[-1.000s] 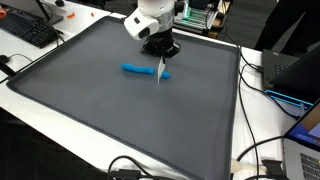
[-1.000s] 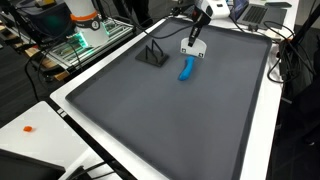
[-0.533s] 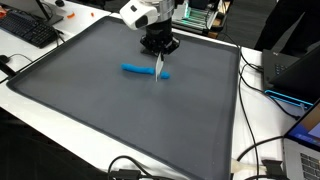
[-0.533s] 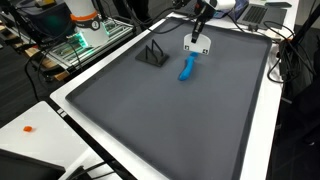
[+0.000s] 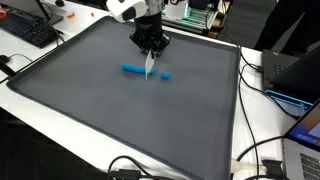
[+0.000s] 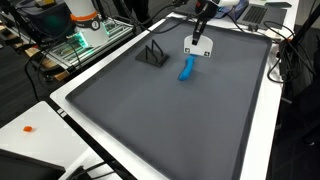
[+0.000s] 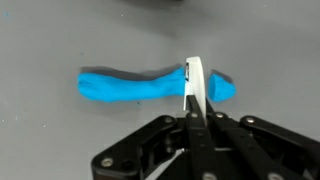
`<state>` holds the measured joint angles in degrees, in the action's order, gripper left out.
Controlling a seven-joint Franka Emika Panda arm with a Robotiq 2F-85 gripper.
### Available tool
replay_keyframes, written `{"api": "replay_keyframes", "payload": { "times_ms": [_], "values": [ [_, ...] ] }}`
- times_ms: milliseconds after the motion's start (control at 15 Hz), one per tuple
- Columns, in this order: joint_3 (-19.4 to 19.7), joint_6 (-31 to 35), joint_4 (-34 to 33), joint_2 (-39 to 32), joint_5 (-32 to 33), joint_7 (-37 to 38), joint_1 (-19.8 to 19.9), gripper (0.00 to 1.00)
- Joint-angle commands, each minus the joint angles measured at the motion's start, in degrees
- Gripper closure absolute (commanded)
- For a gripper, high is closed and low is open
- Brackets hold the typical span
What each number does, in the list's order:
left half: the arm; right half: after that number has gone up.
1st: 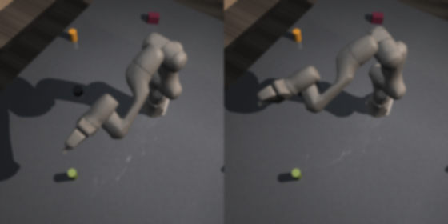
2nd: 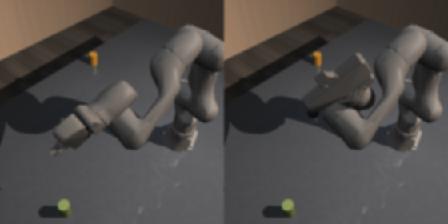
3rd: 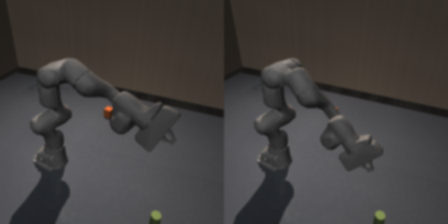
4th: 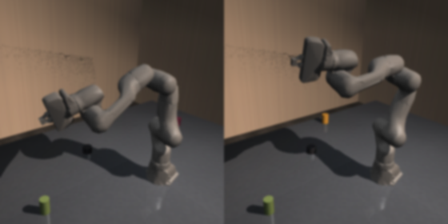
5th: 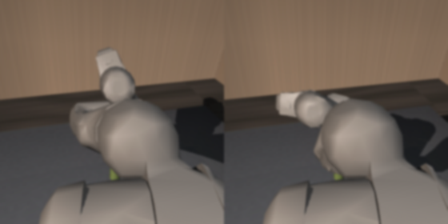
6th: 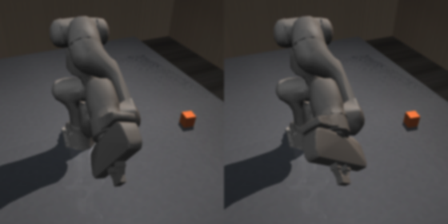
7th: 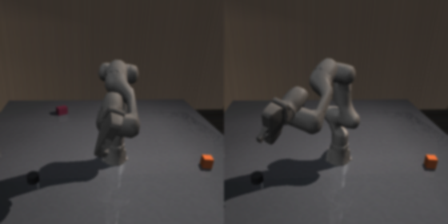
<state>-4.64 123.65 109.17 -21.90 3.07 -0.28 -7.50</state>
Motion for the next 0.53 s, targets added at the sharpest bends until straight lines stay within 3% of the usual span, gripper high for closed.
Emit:
{"api": "replay_keyframes", "payload": {
  "times_ms": [0,467],
  "values": [
    [0.4,-1.1,-0.2,-0.7,1.8,-1.3,0.5,0.99],
    [0.5,-0.2,0.3,-2.3,2.3,-2.4,0.6,0.99]
  ]
}}
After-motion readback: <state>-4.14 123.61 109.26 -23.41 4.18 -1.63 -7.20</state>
